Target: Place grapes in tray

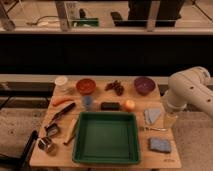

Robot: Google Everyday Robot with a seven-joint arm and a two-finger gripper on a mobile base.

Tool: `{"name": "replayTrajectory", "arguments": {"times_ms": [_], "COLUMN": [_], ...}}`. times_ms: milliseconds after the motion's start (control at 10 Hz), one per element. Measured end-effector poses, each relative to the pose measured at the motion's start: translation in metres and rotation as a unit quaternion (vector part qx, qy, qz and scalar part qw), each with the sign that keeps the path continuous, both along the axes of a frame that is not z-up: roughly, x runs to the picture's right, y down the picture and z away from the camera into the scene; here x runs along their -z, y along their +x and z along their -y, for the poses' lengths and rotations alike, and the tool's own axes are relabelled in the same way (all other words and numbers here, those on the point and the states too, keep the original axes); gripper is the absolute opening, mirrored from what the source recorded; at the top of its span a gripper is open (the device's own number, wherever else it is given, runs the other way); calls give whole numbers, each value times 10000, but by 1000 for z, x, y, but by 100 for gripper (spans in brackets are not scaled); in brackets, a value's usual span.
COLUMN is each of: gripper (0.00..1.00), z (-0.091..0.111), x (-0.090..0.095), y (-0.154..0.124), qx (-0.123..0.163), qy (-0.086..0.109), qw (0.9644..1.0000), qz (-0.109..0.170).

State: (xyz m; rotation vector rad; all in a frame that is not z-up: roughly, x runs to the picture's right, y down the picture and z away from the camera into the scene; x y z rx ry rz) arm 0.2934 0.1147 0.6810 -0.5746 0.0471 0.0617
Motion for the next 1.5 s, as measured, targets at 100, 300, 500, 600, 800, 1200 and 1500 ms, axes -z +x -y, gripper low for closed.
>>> {"name": "replayTrajectory", "arguments": {"times_ms": [100, 300, 500, 600, 800, 1200, 1500], "gripper": [80, 80, 80, 80, 80, 80, 80], "z": [0, 0, 1, 0, 0, 1, 0], "x": [0, 0, 0, 0, 0, 0, 0], "y": [0, 0, 0, 0, 0, 0, 0], "qx": [1, 1, 3, 2, 3, 4, 4], "qy": [0, -1, 5, 4, 4, 4, 4], "qw": [10000, 10000, 10000, 10000, 10000, 10000, 10000], "qz": [1, 1, -2, -2, -2, -2, -2]}}
